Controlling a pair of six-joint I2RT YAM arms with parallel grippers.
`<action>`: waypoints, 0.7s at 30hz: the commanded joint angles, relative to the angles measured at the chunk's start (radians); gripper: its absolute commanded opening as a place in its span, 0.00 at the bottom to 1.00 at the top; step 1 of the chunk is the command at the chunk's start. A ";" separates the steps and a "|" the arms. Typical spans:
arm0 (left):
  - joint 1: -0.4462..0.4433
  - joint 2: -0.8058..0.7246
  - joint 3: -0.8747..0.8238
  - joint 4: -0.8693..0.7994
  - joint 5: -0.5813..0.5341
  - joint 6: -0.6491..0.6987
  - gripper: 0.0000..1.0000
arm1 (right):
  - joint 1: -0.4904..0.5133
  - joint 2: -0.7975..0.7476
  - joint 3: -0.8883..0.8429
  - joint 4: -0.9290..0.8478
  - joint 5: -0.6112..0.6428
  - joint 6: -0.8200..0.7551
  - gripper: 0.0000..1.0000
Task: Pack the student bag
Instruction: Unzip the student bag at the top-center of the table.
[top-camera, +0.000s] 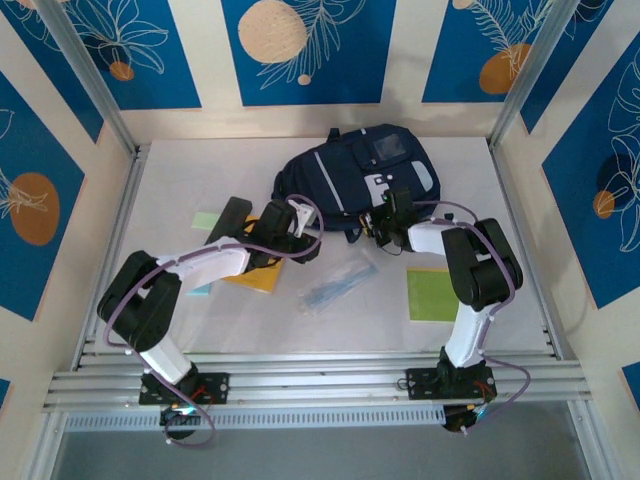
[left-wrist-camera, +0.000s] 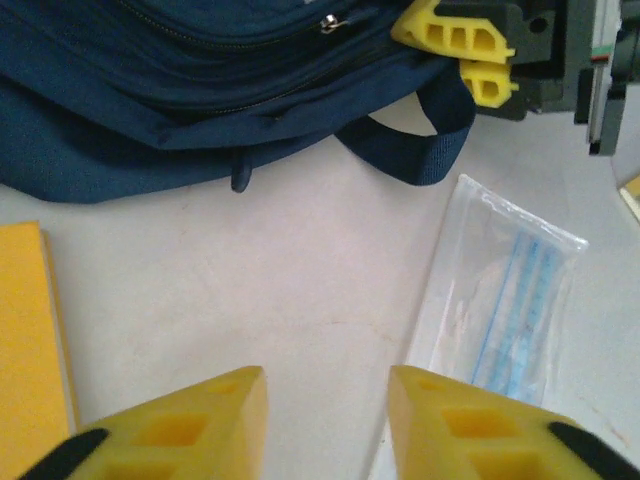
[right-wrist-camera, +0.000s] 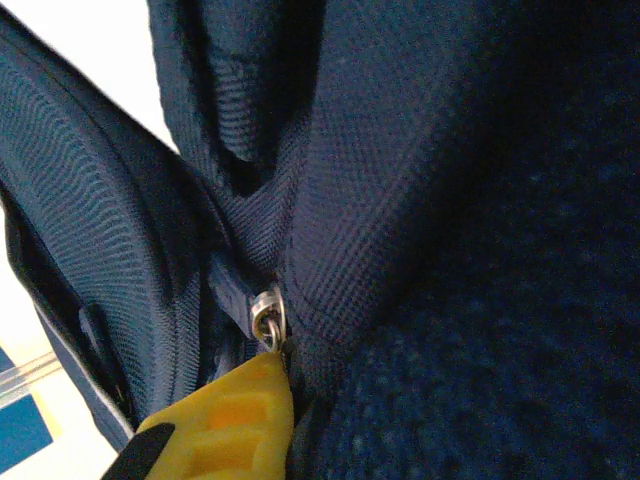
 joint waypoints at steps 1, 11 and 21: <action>0.009 -0.014 0.024 0.019 0.040 0.043 0.52 | -0.018 -0.063 0.029 0.040 -0.029 -0.090 0.00; 0.027 0.088 0.204 -0.029 0.051 0.109 0.65 | -0.043 -0.248 0.042 -0.058 -0.142 -0.207 0.00; 0.029 0.260 0.356 -0.086 0.081 0.088 0.64 | -0.046 -0.241 0.054 -0.049 -0.197 -0.202 0.00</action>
